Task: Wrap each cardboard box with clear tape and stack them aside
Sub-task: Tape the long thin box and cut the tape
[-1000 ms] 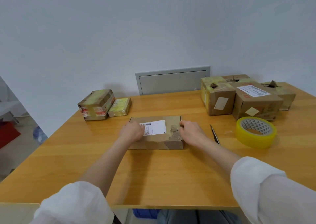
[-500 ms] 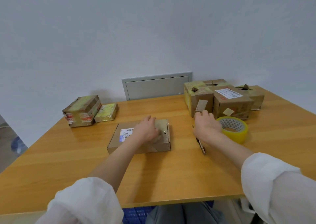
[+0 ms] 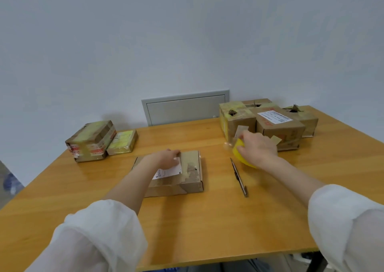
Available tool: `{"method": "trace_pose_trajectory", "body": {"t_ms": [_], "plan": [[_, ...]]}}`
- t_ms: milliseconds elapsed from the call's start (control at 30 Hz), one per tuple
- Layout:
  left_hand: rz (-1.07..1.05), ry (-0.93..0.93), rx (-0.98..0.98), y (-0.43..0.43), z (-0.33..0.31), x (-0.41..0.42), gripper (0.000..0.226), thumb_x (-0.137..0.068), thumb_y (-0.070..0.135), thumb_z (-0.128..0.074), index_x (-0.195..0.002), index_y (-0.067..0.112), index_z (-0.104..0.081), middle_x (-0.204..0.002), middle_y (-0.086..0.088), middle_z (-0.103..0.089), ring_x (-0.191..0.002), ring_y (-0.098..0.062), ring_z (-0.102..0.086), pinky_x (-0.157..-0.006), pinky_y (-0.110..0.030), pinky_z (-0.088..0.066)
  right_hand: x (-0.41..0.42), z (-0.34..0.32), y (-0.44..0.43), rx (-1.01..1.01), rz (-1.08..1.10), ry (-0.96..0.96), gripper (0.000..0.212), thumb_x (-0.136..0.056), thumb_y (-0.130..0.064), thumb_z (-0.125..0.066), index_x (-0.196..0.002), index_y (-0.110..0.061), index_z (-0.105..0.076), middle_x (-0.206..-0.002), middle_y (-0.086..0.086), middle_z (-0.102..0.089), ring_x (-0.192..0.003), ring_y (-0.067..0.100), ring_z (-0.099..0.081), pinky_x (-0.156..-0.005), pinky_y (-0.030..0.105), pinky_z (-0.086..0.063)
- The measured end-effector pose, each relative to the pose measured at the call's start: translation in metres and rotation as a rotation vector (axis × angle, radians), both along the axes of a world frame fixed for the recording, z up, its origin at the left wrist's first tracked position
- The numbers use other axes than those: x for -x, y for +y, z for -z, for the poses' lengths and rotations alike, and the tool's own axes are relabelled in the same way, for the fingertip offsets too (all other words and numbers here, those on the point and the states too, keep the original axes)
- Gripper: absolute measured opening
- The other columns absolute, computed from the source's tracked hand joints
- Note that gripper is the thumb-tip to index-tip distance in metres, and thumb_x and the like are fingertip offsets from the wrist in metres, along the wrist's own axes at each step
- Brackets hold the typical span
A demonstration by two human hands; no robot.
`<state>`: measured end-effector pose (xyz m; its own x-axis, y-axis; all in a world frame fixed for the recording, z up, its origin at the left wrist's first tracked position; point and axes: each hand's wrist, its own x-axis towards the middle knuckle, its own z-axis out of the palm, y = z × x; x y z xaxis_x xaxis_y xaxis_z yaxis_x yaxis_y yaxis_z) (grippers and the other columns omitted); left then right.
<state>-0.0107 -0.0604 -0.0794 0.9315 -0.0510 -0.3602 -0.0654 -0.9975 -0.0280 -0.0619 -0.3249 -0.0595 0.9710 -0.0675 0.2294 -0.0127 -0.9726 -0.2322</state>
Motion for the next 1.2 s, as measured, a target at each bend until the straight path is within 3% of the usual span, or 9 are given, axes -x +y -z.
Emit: {"method": "trace_pose_trajectory", "body": {"t_ms": [233, 400, 500, 600, 733, 833, 967, 1067, 1200], "plan": [[-0.075, -0.1, -0.111, 0.022, -0.001, 0.009, 0.041, -0.099, 0.042, -0.039, -0.129, 0.016, -0.05, -0.122, -0.007, -0.057, -0.108, -0.026, -0.056, -0.085, -0.036, -0.049, -0.021, -0.008, 0.056, -0.556, -0.158, 0.058, 0.033, -0.093, -0.033, -0.053, -0.121, -0.02, -0.063, -0.121, 0.005, -0.063, -0.109, 0.025, -0.057, -0.092, 0.042, -0.05], [-0.12, -0.05, -0.242, 0.041, -0.009, 0.033, 0.051, -0.099, 0.05, -0.034, -0.119, 0.009, -0.056, -0.104, -0.005, -0.06, -0.086, -0.022, -0.054, -0.065, -0.027, -0.043, -0.022, 0.003, 0.066, -0.563, -0.137, 0.073, 0.032, -0.094, -0.038, -0.05, -0.115, -0.019, -0.065, -0.115, 0.003, -0.065, -0.103, 0.024, -0.06, -0.089, 0.042, -0.051], [-0.187, 0.005, -0.197, 0.045, -0.015, 0.047, 0.055, -0.1, 0.049, -0.034, -0.123, 0.004, -0.054, -0.117, -0.011, -0.062, -0.086, -0.026, -0.057, -0.07, -0.031, -0.046, -0.022, 0.001, 0.063, -0.565, -0.099, 0.062, 0.021, -0.093, -0.037, -0.049, -0.092, -0.021, -0.062, -0.095, 0.002, -0.063, -0.088, 0.023, -0.059, -0.073, 0.035, -0.048], [-0.294, 0.038, -0.082, 0.049, -0.015, 0.057, 0.055, -0.101, 0.046, -0.034, -0.119, -0.001, -0.055, -0.092, -0.012, -0.064, -0.068, -0.026, -0.06, -0.063, -0.032, -0.052, -0.014, -0.002, 0.061, -0.596, -0.091, 0.106, 0.031, -0.092, -0.034, -0.049, -0.068, -0.015, -0.052, -0.07, 0.005, -0.053, -0.066, 0.024, -0.052, -0.063, 0.035, -0.042], [-0.441, 0.043, 0.115, 0.046, -0.011, 0.066, 0.047, -0.102, 0.041, -0.033, -0.113, -0.001, -0.052, -0.088, -0.014, -0.059, -0.064, -0.028, -0.064, -0.06, -0.034, -0.056, -0.005, 0.01, 0.075, -0.629, -0.154, 0.181, 0.037, -0.095, -0.028, -0.05, -0.102, 0.004, -0.067, -0.095, 0.018, -0.068, -0.088, 0.035, -0.065, -0.083, 0.044, -0.052], [-0.428, 0.004, 0.162, 0.047, -0.008, 0.069, 0.034, -0.103, 0.031, -0.032, -0.106, 0.001, -0.048, -0.082, -0.013, -0.057, -0.054, -0.025, -0.06, -0.058, -0.031, -0.054, -0.007, 0.014, 0.09, -0.609, -0.19, 0.164, 0.033, -0.095, -0.029, -0.049, -0.087, -0.003, -0.068, -0.07, 0.005, -0.058, -0.064, 0.021, -0.054, -0.064, 0.034, -0.044], [-0.392, -0.011, 0.117, 0.055, -0.009, 0.071, 0.033, -0.101, 0.029, -0.035, -0.097, 0.002, -0.051, -0.072, -0.009, -0.059, -0.055, -0.021, -0.06, -0.055, -0.027, -0.051, -0.015, 0.013, 0.095, -0.63, -0.183, 0.158, 0.028, -0.094, -0.026, -0.05, -0.067, -0.018, -0.052, -0.062, -0.002, -0.044, -0.057, 0.017, -0.04, -0.058, 0.031, -0.032], [-0.247, -0.235, -0.07, 0.045, -0.018, 0.063, 0.028, -0.097, 0.032, -0.046, -0.114, 0.012, -0.054, -0.099, -0.003, -0.063, -0.082, -0.02, -0.061, -0.066, -0.029, -0.046, -0.018, 0.007, 0.09, -0.705, -0.177, 0.143, 0.024, -0.094, -0.026, -0.05, -0.08, -0.012, -0.064, -0.075, 0.003, -0.058, -0.07, 0.02, -0.054, -0.067, 0.033, -0.043], [-0.179, -0.367, 0.601, 0.003, -0.023, 0.046, 0.039, -0.093, 0.026, -0.058, -0.129, 0.009, -0.055, -0.117, -0.005, -0.064, -0.097, -0.02, -0.063, -0.073, -0.029, -0.056, -0.018, -0.003, 0.079, -0.887, -0.169, 0.061, 0.038, -0.093, -0.023, -0.051, -0.106, 0.01, -0.063, -0.086, 0.023, -0.058, -0.081, 0.033, -0.055, -0.074, 0.039, -0.045]]}}
